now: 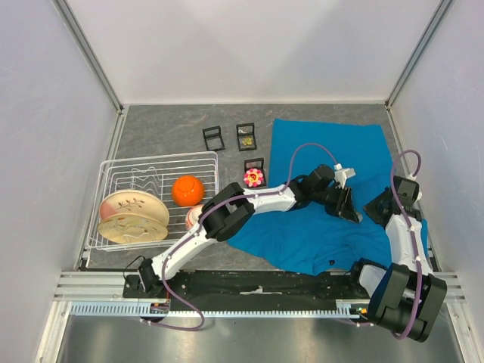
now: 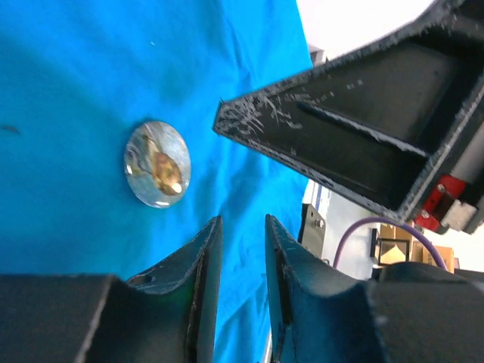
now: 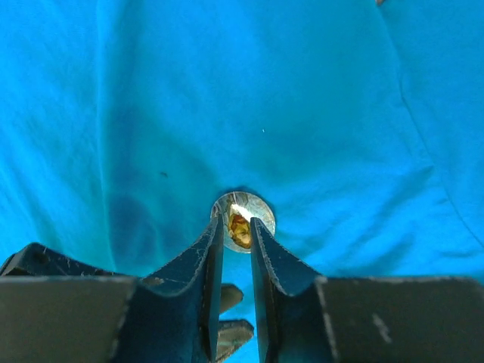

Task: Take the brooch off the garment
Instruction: Pick up the brooch from the clothes.

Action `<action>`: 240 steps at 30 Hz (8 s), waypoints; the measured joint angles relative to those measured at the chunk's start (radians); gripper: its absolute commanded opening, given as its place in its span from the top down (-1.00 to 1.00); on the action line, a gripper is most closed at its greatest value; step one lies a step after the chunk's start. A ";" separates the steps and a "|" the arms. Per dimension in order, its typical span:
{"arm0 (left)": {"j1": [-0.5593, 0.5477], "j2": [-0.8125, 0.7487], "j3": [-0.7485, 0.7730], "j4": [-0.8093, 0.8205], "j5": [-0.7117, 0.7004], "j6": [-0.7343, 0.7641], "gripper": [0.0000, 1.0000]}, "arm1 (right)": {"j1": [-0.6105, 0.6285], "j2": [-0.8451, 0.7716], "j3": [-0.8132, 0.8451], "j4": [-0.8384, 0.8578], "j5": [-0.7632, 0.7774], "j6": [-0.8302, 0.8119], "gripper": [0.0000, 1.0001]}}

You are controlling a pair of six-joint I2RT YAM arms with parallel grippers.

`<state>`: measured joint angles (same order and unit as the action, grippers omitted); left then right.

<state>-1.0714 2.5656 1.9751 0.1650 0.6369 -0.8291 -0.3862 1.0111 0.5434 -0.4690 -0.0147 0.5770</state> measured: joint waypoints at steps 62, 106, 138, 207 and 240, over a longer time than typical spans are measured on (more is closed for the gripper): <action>0.042 -0.091 -0.072 0.031 0.046 0.003 0.10 | -0.026 -0.093 -0.176 0.273 -0.301 0.075 0.02; 0.030 -0.022 0.027 -0.130 -0.125 0.370 0.24 | -0.026 -0.013 -0.148 0.299 -0.428 0.100 0.03; 0.040 -0.019 -0.002 -0.076 -0.175 0.293 0.96 | -0.021 0.027 -0.042 0.130 -0.265 -0.006 0.37; 0.183 -0.311 -0.357 0.140 0.001 0.091 0.03 | 0.387 0.225 0.151 -0.033 0.140 -0.056 0.21; 0.161 -0.272 -0.401 0.212 0.050 -0.020 0.19 | 0.097 -0.063 -0.058 -0.013 0.148 0.209 0.72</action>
<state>-0.9104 2.2940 1.5745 0.3771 0.6868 -0.8494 -0.2890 0.9478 0.4850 -0.4816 0.1333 0.7864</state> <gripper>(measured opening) 0.435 0.102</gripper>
